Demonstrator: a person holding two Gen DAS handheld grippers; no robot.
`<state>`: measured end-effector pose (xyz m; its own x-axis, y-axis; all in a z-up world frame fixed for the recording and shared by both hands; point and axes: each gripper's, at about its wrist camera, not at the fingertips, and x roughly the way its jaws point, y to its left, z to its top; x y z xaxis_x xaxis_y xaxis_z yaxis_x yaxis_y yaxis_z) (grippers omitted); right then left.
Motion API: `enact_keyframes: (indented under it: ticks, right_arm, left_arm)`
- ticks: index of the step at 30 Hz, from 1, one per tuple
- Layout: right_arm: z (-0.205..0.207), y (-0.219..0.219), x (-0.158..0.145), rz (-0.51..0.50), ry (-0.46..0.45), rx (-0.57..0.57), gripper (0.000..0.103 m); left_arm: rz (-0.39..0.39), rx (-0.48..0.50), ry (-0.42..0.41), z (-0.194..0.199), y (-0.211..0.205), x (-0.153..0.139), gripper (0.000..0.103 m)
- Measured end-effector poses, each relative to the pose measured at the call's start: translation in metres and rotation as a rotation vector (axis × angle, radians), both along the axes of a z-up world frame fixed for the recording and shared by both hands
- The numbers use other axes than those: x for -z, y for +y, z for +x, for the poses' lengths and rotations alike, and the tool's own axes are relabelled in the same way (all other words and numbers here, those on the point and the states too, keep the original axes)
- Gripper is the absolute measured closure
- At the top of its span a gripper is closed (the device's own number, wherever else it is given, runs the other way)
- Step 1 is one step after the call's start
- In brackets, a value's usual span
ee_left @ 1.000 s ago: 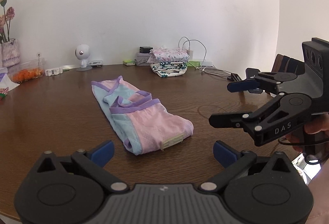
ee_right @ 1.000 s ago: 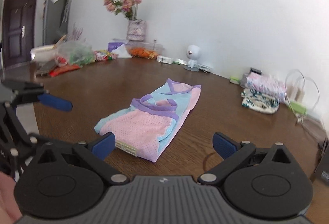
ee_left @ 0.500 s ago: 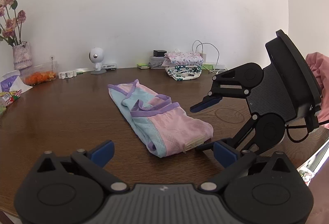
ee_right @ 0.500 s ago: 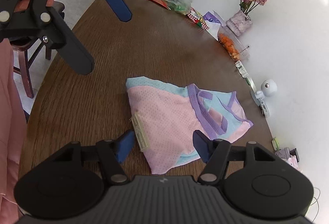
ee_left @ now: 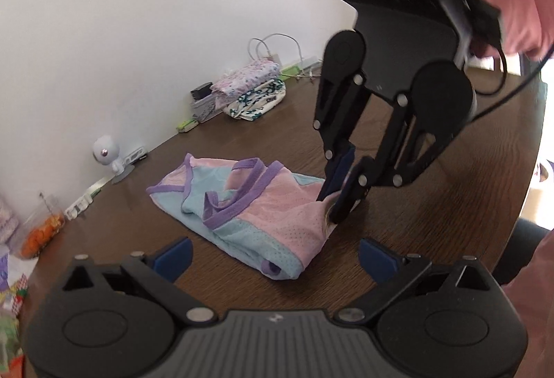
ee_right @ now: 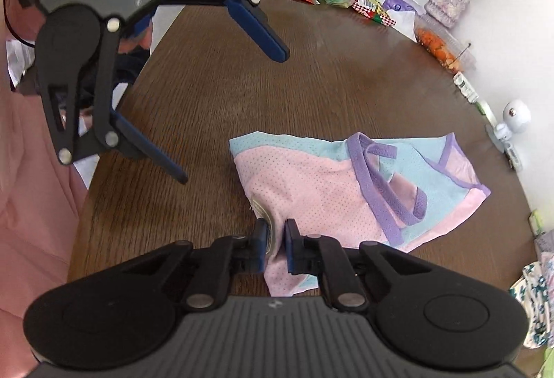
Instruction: Fold clothes
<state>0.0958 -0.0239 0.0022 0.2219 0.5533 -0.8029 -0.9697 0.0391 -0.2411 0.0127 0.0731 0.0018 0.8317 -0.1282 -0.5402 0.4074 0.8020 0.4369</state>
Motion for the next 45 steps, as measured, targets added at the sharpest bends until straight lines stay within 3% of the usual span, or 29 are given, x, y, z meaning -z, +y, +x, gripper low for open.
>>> enact_keyframes:
  ticks: [5,11,13,16,18,21,22,23,24,25,28,30,33,35,36,39,43,45]
  right_arm:
    - [0.034,-0.003,-0.017,0.031,0.177,0.062,0.094]
    - [0.051,-0.001,-0.031,0.027,0.227,0.049,0.094]
    - [0.053,0.0,-0.034,0.021,0.23,0.04,0.094]
    - [0.052,0.001,-0.036,0.024,0.235,0.017,0.094]
    - [0.052,0.001,-0.036,0.028,0.23,0.012,0.094]
    - [0.049,-0.005,-0.034,0.06,0.213,0.023,0.09]
    - [0.045,-0.009,-0.033,0.085,0.192,0.031,0.077]
    - [0.04,-0.014,-0.031,0.107,0.165,0.036,0.044]
    - [0.031,-0.019,-0.027,0.117,0.114,0.027,0.031]
    - [0.023,-0.023,-0.023,0.127,0.063,0.019,0.025]
    - [0.003,-0.032,-0.005,0.137,-0.079,0.012,0.025]
    - [-0.005,-0.034,0.007,0.137,-0.175,0.003,0.026]
    - [-0.009,-0.034,0.019,0.136,-0.316,-0.032,0.042]
    - [-0.003,-0.029,0.021,0.133,-0.32,-0.042,0.081]
    - [-0.001,-0.028,0.021,0.133,-0.314,-0.044,0.089]
    - [0.003,-0.027,0.016,0.131,-0.242,-0.056,0.097]
    - [0.009,-0.032,0.0,0.108,0.012,-0.086,0.097]
    - [0.031,-0.032,-0.01,0.129,0.109,-0.065,0.097]
  left_arm:
    - [0.188,0.151,0.01,0.021,-0.007,0.01,0.018]
    - [0.463,0.363,-0.053,0.031,-0.015,0.028,0.028]
    - [0.545,0.425,-0.07,0.032,-0.016,0.034,0.038]
    - [0.588,0.464,-0.035,0.041,-0.015,0.036,0.065]
    - [0.565,0.481,-0.006,0.046,-0.011,0.033,0.09]
    - [0.506,0.497,0.029,0.053,-0.005,0.025,0.092]
    - [0.476,0.49,0.045,0.056,-0.003,0.021,0.092]
    - [0.446,0.484,0.062,0.06,-0.001,0.018,0.092]
    - [0.415,0.475,0.076,0.064,0.002,0.014,0.092]
    - [0.384,0.465,0.088,0.068,0.004,0.011,0.092]
    - [0.3,0.436,0.12,0.081,0.009,-0.002,0.092]
    - [0.276,0.437,0.121,0.083,0.011,-0.007,0.092]
    - [0.272,0.438,0.124,0.083,0.011,-0.011,0.092]
    - [0.268,0.432,0.13,0.083,0.009,-0.011,0.092]
    - [0.262,0.429,0.139,0.081,0.009,-0.01,0.092]
    - [0.23,0.428,0.188,0.076,0.01,-0.01,0.092]
    - [0.072,0.481,0.353,0.073,0.016,-0.026,0.092]
    - [-0.01,0.498,0.412,0.079,0.023,-0.038,0.092]
